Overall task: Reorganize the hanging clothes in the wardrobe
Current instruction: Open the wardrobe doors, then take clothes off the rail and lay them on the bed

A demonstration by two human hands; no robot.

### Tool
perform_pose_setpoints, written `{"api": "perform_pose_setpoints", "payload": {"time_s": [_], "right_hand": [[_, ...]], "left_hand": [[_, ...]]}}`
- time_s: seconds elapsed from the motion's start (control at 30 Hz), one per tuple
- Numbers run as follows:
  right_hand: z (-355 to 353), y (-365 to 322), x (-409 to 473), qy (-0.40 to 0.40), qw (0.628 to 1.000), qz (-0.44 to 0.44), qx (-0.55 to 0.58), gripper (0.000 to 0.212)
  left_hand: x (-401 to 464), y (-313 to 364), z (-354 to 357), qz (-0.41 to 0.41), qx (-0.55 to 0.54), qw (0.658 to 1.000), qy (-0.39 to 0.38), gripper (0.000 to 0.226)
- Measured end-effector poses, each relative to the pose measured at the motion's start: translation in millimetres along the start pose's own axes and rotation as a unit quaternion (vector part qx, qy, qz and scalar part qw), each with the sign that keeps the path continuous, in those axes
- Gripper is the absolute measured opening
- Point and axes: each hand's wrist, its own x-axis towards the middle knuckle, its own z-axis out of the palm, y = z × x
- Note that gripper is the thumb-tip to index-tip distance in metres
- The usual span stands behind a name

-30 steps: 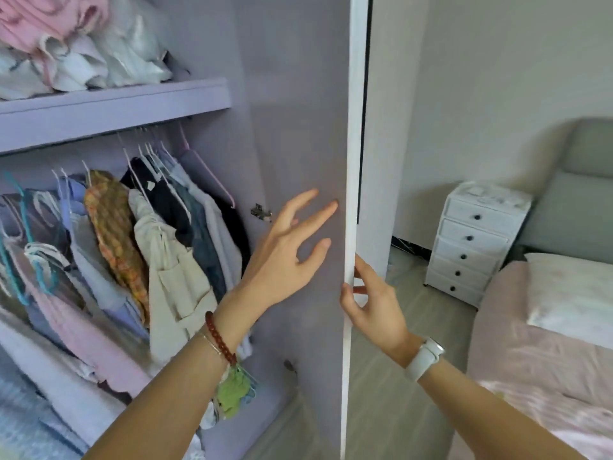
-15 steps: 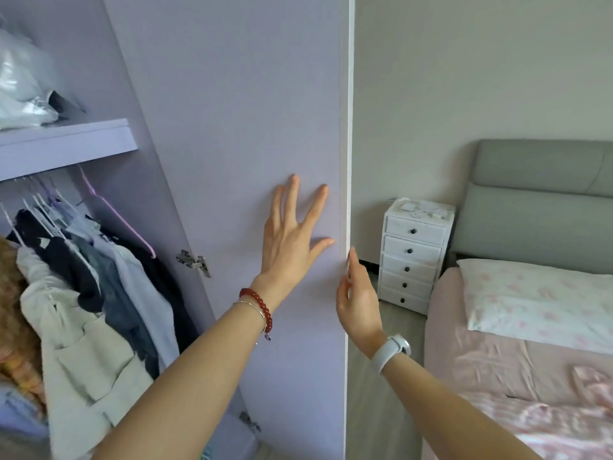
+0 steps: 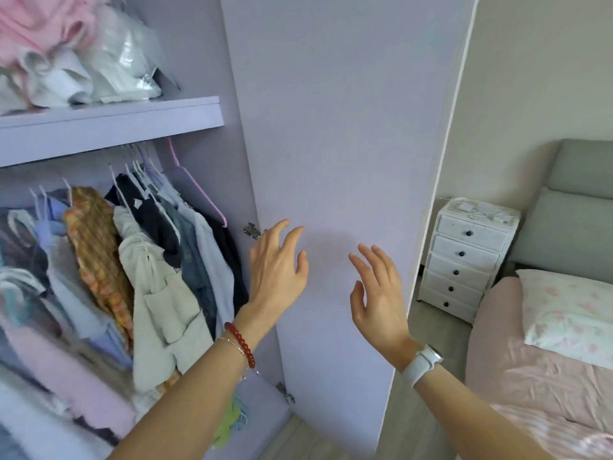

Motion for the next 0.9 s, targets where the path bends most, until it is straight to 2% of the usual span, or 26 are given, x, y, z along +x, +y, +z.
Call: {"api": "perform_pose_setpoints", "payload": {"time_s": [0.17, 0.33, 0.6, 0.8, 0.9], "right_hand": [[59, -36, -16, -0.095, 0.993, 0.007, 0.07, 0.041], [120, -59, 7, -0.167, 0.979, 0.001, 0.116, 0.038], [231, -68, 124, -0.206, 0.965, -0.002, 0.163, 0.038], [311, -70, 207, -0.235, 0.954, 0.039, 0.184, 0.042], [345, -72, 229, -0.285, 0.929, 0.094, 0.217, 0.035]], "left_hand": [[-40, -79, -35, -0.08, 0.067, 0.995, -0.002, 0.034], [-39, -145, -56, -0.129, 0.125, 0.984, -0.003, 0.036], [51, -236, -38, -0.125, 0.196, 0.972, -0.036, 0.04], [125, -284, -2, -0.119, 0.248, 0.957, -0.088, 0.045], [141, -302, 14, -0.135, 0.254, 0.95, -0.123, 0.046]]}}
